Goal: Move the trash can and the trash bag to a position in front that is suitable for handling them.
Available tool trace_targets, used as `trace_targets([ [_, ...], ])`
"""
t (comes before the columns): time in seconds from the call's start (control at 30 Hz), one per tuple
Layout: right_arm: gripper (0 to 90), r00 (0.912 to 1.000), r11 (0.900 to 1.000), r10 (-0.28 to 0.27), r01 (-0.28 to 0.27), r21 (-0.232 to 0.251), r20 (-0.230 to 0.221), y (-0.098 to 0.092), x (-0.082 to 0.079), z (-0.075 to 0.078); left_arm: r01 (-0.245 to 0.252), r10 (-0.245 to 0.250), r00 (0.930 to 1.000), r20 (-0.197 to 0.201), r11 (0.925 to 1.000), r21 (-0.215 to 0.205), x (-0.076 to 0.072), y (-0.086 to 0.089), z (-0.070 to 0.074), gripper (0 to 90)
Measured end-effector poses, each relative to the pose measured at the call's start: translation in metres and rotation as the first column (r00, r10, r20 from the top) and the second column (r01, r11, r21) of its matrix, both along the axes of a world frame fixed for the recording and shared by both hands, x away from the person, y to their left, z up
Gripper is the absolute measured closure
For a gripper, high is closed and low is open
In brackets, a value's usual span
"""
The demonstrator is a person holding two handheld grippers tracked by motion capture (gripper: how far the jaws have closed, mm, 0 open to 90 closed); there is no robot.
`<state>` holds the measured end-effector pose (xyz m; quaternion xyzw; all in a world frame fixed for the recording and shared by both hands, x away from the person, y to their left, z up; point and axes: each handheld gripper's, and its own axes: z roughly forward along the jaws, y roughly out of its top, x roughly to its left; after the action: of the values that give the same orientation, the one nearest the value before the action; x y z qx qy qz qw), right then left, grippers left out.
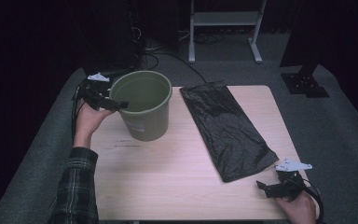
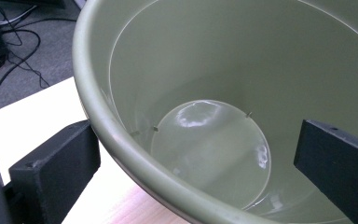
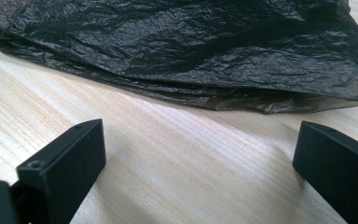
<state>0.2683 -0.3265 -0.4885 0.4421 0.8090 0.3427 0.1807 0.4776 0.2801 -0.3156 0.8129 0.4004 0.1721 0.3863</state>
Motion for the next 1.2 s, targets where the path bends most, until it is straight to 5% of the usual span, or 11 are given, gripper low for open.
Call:
trace_targets([
  [0.63,0.9,1.0,1.0,0.001,-0.001,0.0,-0.001,0.0,0.0,0.0,0.069,-0.069,0.9976,0.006,0.9974,-0.023,-0.032,-0.019,-0.002,0.0],
  [1.2,0.9,1.0,1.0,0.003,-0.003,0.0,0.0,0.0,0.0,0.0,0.157,-0.157,0.9876,-0.006,0.9874,-0.022,-0.065,-0.055,-0.004,0.0],
])
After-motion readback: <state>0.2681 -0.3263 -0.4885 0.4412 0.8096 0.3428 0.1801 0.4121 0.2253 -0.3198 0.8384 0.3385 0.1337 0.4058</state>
